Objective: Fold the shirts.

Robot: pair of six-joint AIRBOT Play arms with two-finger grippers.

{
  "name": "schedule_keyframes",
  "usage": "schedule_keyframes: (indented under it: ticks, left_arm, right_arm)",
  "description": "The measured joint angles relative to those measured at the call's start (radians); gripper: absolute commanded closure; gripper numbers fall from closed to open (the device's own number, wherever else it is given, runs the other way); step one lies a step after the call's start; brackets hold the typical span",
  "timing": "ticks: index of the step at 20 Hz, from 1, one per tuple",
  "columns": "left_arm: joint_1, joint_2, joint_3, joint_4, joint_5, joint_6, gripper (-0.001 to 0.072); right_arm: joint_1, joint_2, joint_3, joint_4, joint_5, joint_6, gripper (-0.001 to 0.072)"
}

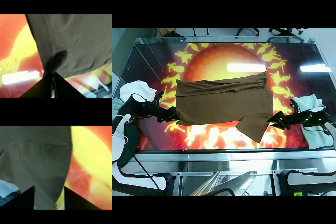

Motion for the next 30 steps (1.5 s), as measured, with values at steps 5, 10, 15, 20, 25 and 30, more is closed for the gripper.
schedule_keyframes:
  ticks: [5,10,15,20,25,30]
  left_arm:
    - [0.014,0.001,0.002,0.005,-0.025,0.0,0.0686]
    - [0.064,0.025,-0.021,0.127,-0.12,-0.029,0.0686]
    - [0.169,0.167,-0.141,0.221,-0.126,-0.076,0.0686]
    - [0.193,0.249,-0.104,0.159,-0.111,-0.07,0.0686]
    - [0.087,0.145,0.13,0.136,-0.119,-0.082,0.0686]
    - [0.004,-0.06,0.385,0.127,-0.092,-0.126,0.0684]
  right_arm:
    - [0.064,0.011,-0.012,0.04,-0.074,-0.046,0.0695]
    - [0.074,0.159,-0.057,-0.12,-0.001,0.095,0.0696]
    - [0.075,0.424,-0.176,-0.278,0.08,0.267,0.0697]
    - [0.076,0.55,-0.107,-0.21,0.002,0.219,0.0697]
    - [0.12,0.389,0.073,-0.055,-0.174,0.061,0.0696]
    - [0.196,0.098,0.258,0.011,-0.349,-0.04,0.0695]
